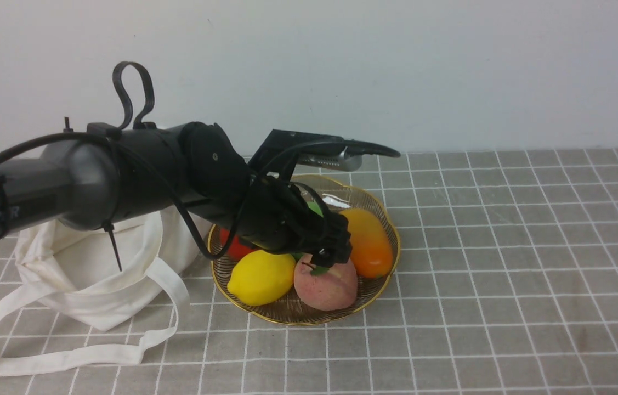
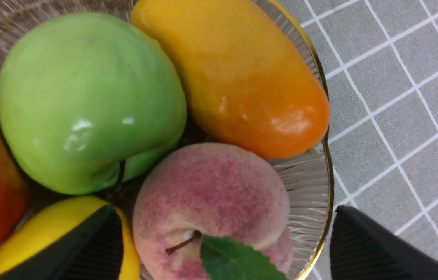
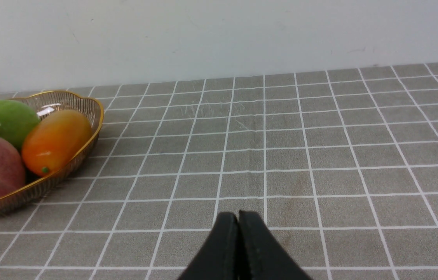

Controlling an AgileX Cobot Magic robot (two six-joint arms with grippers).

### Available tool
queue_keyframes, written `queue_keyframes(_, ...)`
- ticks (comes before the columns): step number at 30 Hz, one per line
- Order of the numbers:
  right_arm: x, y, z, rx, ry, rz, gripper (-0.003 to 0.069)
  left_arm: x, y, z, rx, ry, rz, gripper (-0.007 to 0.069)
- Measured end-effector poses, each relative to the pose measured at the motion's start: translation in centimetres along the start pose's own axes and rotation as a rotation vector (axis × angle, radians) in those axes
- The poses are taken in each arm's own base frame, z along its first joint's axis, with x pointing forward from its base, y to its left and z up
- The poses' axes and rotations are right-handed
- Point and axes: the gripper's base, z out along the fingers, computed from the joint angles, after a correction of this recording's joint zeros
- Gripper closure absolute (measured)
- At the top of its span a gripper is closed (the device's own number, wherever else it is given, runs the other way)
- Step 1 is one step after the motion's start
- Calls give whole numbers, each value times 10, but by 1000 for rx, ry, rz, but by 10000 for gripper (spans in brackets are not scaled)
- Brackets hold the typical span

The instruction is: Take the fruit out of the bag on the grey coffee tablecloth and place them on the plate.

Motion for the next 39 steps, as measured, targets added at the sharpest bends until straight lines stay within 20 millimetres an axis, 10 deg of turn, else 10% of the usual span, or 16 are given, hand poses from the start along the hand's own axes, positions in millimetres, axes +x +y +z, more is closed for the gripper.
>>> queue_keyframes(6, 0, 0, 0, 0, 0, 0, 673, -21, -3, -52, -21, -36, -56, 167)
queue_keyframes(10, 0, 0, 0, 0, 0, 0, 673, -30, 9, -134, -181, -165, -52, 531)
queue_keyframes(12, 0, 0, 0, 0, 0, 0, 673, -27, 12, -171, -245, -235, -65, 594)
queue_keyframes(21, 0, 0, 0, 0, 0, 0, 673, 30, -5, -284, -351, -510, -61, 632)
queue_keyframes(31, 0, 0, 0, 0, 0, 0, 673, 138, -5, -283, -333, -549, -98, 632)
queue_keyframes(39, 0, 0, 0, 0, 0, 0, 673, 185, -3, -278, -309, -599, -151, 632)
